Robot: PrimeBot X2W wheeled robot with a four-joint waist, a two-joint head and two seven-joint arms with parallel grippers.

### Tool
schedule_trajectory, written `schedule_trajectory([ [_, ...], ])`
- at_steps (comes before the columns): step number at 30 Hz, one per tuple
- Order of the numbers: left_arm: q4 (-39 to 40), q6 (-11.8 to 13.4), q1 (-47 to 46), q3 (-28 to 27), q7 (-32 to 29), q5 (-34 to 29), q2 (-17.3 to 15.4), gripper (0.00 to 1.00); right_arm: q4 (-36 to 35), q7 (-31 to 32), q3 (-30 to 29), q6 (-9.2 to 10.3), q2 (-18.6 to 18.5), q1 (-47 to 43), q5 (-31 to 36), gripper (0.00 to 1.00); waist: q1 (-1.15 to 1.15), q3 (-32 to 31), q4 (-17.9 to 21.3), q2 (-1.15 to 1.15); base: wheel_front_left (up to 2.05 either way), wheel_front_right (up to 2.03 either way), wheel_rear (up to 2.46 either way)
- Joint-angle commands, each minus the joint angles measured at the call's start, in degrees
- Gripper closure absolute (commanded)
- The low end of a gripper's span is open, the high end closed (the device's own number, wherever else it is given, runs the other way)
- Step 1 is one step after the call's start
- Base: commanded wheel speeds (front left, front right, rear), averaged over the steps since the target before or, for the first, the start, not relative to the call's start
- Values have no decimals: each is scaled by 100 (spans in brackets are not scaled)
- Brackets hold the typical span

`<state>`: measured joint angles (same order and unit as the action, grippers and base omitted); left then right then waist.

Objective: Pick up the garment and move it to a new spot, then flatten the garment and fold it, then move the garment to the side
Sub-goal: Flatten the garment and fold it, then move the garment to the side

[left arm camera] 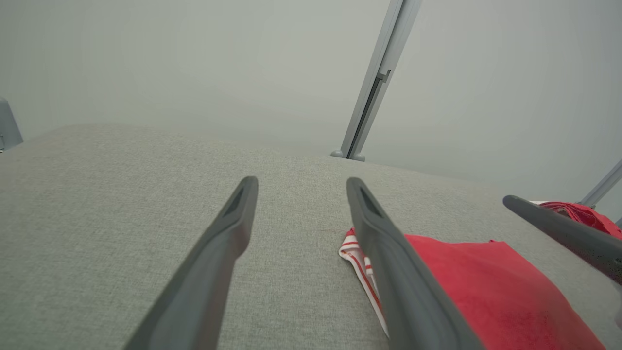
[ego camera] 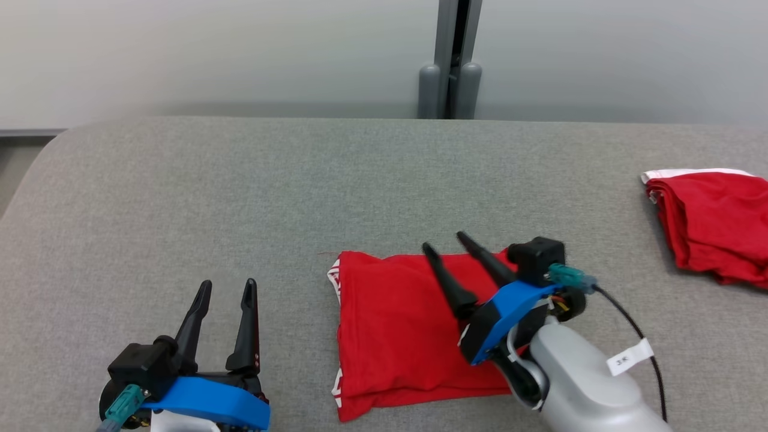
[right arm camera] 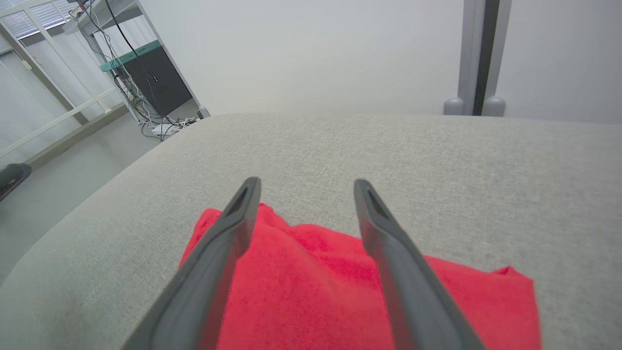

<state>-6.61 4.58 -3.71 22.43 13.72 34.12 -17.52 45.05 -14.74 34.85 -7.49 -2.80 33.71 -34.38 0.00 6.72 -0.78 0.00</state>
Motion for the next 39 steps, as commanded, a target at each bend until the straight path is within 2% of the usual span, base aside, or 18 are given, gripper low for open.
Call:
schedule_trajectory([
  [1,-35,23,-76,-33,24,4,12,0,33,-36,-251,0,-22,-64,221,0,0,-83,77,0,0,0,0],
  [8,-345,-33,109,-70,92,90,136,0,-800,-47,-2164,0,-41,-989,1522,0,0,-322,252,0,0,0,0],
  [13,-609,-105,211,-165,129,75,243,0,-1550,-49,-2939,0,-13,-1824,2132,0,0,-414,317,0,0,0,0],
  [18,-775,-169,260,-324,147,17,342,0,-2126,-47,-3026,0,-12,-2423,2029,0,0,-463,371,0,0,0,0],
  [22,-821,-230,321,-479,150,-59,403,0,-2309,-47,-2961,0,-14,-2642,1954,0,0,-479,416,0,0,0,0],
  [39,-999,-425,348,-753,153,-351,587,0,-2382,-48,-3010,0,-13,-2735,2047,0,0,-511,399,0,0,0,0],
])
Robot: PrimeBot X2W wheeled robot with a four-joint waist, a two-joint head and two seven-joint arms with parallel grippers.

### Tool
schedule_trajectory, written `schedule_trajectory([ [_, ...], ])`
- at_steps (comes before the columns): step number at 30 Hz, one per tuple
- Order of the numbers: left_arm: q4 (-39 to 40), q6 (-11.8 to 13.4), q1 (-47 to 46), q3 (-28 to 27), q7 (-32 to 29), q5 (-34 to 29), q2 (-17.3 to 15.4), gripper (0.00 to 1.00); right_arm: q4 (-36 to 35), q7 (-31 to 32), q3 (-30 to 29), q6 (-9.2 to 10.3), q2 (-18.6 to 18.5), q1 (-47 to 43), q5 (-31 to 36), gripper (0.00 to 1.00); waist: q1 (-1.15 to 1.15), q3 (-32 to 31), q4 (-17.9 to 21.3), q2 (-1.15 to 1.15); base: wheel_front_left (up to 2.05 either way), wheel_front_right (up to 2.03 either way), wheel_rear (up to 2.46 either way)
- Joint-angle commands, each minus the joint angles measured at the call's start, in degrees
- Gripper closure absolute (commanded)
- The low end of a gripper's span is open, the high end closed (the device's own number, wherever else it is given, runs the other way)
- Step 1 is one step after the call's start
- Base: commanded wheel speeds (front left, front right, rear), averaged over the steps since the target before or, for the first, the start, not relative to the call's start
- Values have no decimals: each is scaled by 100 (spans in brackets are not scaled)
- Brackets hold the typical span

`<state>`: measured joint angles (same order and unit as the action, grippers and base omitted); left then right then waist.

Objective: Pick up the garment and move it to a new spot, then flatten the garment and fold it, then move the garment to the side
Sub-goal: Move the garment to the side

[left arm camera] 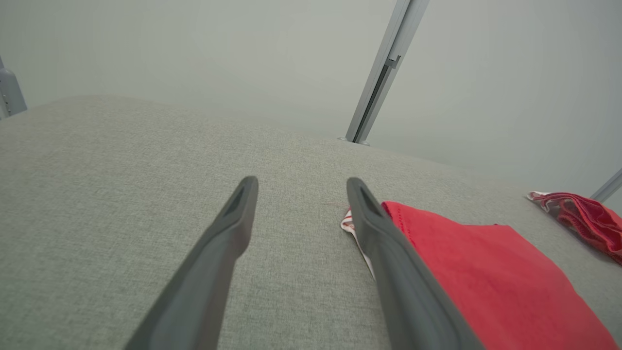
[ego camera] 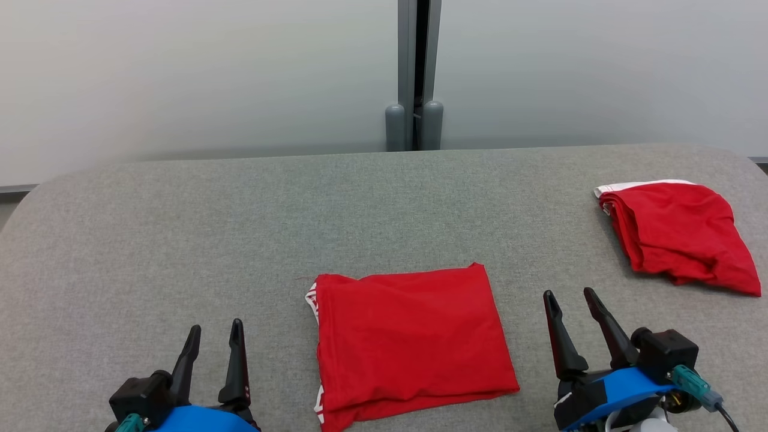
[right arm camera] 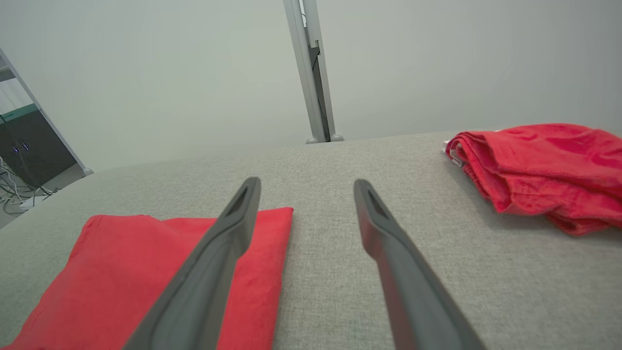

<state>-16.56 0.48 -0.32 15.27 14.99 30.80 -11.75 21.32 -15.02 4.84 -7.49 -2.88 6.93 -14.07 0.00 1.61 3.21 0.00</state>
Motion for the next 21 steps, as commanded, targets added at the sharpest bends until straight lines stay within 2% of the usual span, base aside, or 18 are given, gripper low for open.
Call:
schedule_trajectory([
  [1,-15,-29,4,-43,26,-23,17,0,2,-19,-1,0,-4,-53,17,0,0,2,-2,0,0,0,0],
  [8,-55,-81,-77,-54,26,-67,54,0,128,28,-11,0,-4,-8,88,0,0,41,-38,0,0,0,0],
  [13,-54,-93,-145,-73,26,-81,82,0,106,293,-5,0,-4,326,311,0,0,113,-115,0,0,0,0],
  [21,5,-148,-258,-138,25,-118,189,0,106,1840,-161,0,-7,843,700,0,0,226,-375,0,0,0,0],
])
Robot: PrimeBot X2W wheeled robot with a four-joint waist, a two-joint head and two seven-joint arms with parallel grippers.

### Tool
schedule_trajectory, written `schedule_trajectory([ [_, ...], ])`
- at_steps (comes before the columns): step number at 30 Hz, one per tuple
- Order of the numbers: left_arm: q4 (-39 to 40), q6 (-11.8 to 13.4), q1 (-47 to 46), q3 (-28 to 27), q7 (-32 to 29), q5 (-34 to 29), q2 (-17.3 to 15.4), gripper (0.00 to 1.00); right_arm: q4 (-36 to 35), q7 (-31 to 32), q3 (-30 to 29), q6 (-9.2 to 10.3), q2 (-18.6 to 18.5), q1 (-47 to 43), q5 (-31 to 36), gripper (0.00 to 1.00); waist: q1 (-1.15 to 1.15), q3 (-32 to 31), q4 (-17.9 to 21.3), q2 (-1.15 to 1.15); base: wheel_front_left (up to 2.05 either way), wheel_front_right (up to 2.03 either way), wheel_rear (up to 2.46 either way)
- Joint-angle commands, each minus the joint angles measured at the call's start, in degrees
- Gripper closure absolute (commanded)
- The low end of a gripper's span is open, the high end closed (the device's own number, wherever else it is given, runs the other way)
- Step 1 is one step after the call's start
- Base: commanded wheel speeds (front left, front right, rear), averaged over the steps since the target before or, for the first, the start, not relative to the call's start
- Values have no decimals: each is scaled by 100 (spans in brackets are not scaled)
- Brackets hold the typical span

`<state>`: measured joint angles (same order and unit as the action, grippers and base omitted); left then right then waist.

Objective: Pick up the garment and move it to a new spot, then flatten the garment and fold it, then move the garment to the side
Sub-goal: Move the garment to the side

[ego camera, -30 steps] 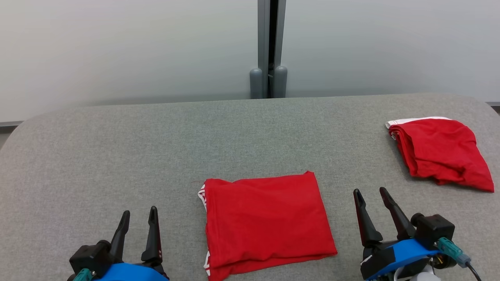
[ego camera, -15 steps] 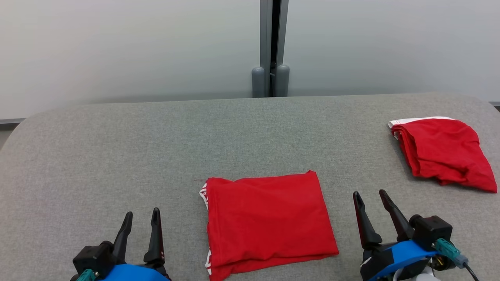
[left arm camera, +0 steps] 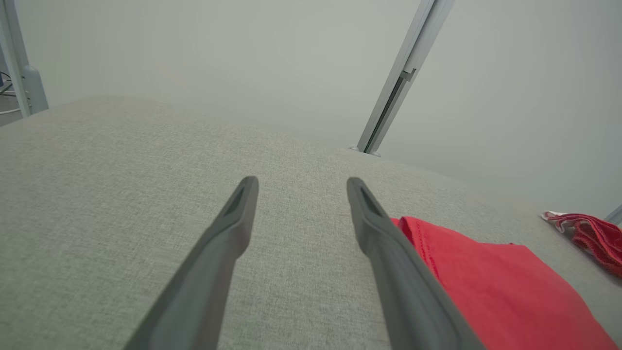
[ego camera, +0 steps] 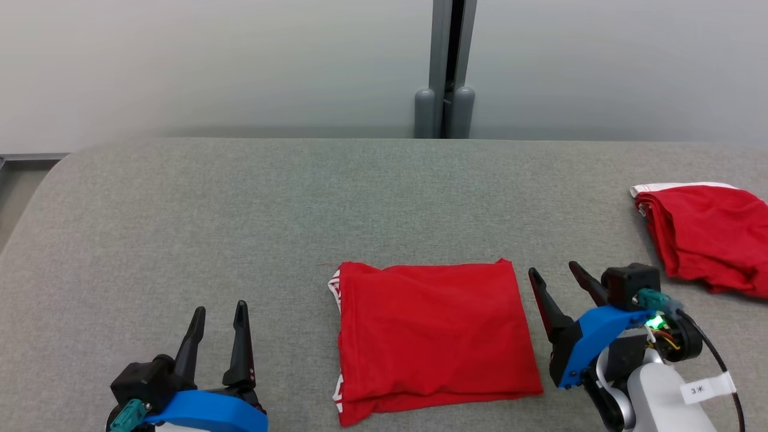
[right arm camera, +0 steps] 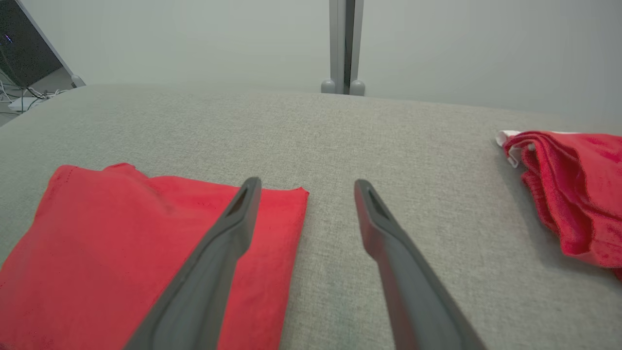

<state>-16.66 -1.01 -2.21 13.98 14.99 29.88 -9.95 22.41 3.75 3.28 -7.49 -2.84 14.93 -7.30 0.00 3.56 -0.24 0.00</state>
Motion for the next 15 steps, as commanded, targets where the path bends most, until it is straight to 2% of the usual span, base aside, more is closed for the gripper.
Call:
schedule_trajectory([
  [1,23,-10,-69,-20,25,-28,24,0,29,178,-43,0,-10,84,74,0,0,53,-70,0,0,0,0],
  [8,65,-85,-131,-172,25,-70,111,0,295,1254,-83,0,-11,198,107,0,0,229,-316,0,0,0,0],
  [14,63,-149,-192,-288,26,-148,168,0,697,1674,121,0,-10,358,-64,0,0,381,-388,0,0,0,0],
  [15,64,-150,-192,-306,26,-171,177,0,766,1713,167,0,-10,395,-144,7,0,404,-389,0,0,0,0],
])
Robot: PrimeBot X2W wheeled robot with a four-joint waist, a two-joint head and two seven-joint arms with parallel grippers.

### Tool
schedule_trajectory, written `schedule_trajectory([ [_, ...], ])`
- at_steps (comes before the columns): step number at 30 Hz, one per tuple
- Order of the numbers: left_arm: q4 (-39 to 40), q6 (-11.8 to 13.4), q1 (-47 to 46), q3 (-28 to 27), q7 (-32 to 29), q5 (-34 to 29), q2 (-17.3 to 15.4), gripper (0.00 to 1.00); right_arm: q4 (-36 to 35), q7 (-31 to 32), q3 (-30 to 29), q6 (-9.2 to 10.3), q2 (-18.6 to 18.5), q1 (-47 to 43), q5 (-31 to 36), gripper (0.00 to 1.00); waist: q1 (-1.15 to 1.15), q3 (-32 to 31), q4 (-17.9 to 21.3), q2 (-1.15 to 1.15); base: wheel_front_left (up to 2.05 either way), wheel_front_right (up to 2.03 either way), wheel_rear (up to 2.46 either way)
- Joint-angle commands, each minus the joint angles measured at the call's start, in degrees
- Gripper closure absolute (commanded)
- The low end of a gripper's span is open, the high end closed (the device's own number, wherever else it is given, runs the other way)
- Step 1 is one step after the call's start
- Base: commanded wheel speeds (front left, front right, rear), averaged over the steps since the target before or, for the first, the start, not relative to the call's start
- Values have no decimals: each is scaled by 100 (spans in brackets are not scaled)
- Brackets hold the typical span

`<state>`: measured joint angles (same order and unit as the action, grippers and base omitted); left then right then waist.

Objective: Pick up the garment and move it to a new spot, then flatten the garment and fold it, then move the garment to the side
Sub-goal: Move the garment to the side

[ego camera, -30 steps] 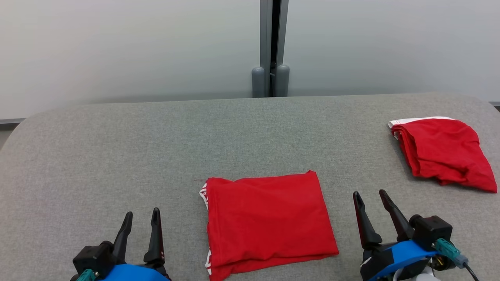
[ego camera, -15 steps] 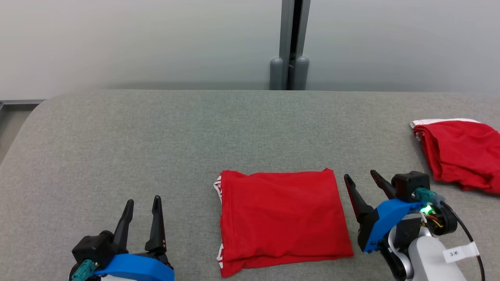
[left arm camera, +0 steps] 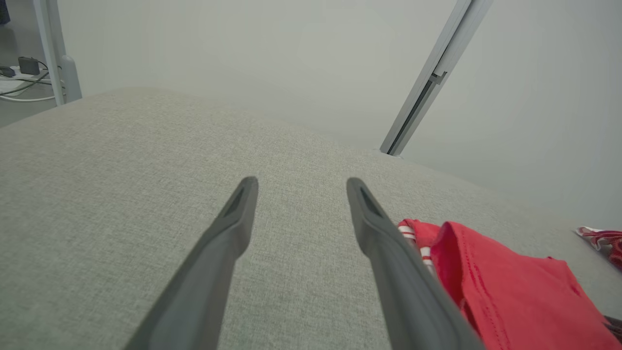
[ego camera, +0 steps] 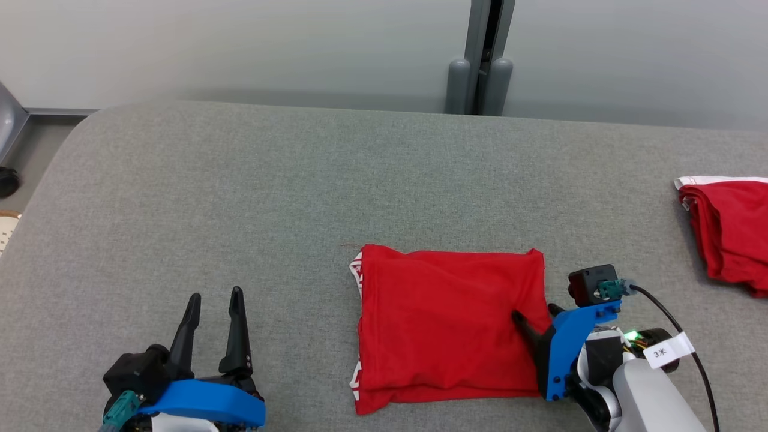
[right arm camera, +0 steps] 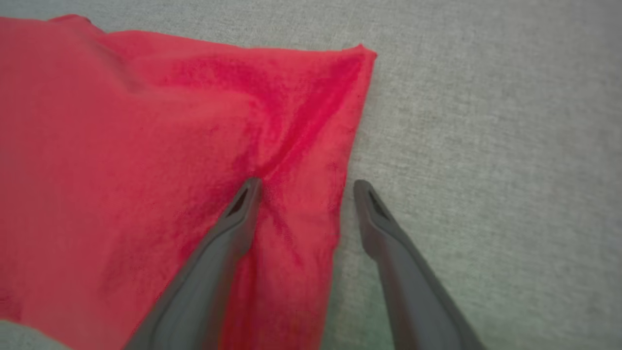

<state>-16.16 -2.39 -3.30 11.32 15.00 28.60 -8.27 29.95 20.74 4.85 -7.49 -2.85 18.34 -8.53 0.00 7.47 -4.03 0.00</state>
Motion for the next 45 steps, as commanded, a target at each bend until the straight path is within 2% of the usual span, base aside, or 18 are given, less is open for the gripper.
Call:
schedule_trajectory([
  [1,8,-20,-79,-56,24,-57,20,0,72,34,62,0,-9,93,-77,29,0,30,-7,0,0,0,0],
  [2,-1,-21,-78,-62,24,-62,28,0,141,55,114,0,-9,141,-121,53,0,51,2,0,0,0,0],
  [3,-7,-30,-93,-68,24,-81,39,0,207,67,167,0,-8,177,-134,60,0,73,13,0,0,0,0],
  [5,-15,-53,-130,-64,25,-108,51,0,318,58,243,0,-8,245,-116,81,0,110,39,0,0,0,0],
  [6,-17,-56,-146,-64,25,-131,57,0,345,-16,290,0,-8,291,-147,100,0,127,59,0,0,0,0],
  [14,74,-100,-183,-127,25,-263,52,0,293,-456,500,0,-101,703,-343,100,0,240,543,0,0,0,0],
  [25,317,-76,-323,-102,-16,-436,-99,0,-323,-691,208,0,-547,816,-358,100,0,635,1851,0,0,0,0],
  [36,765,-6,-532,-35,-376,-594,-394,0,-900,-797,172,0,-446,866,-423,100,0,1119,2831,0,0,0,0],
  [40,858,24,-538,8,-467,-592,-421,0,-1027,-770,327,0,-453,1021,-373,100,0,1140,2835,0,0,0,0],
  [45,841,43,-503,35,-442,-567,-410,0,-1104,-616,458,0,-649,1455,-334,100,0,1056,2616,0,0,0,0],
])
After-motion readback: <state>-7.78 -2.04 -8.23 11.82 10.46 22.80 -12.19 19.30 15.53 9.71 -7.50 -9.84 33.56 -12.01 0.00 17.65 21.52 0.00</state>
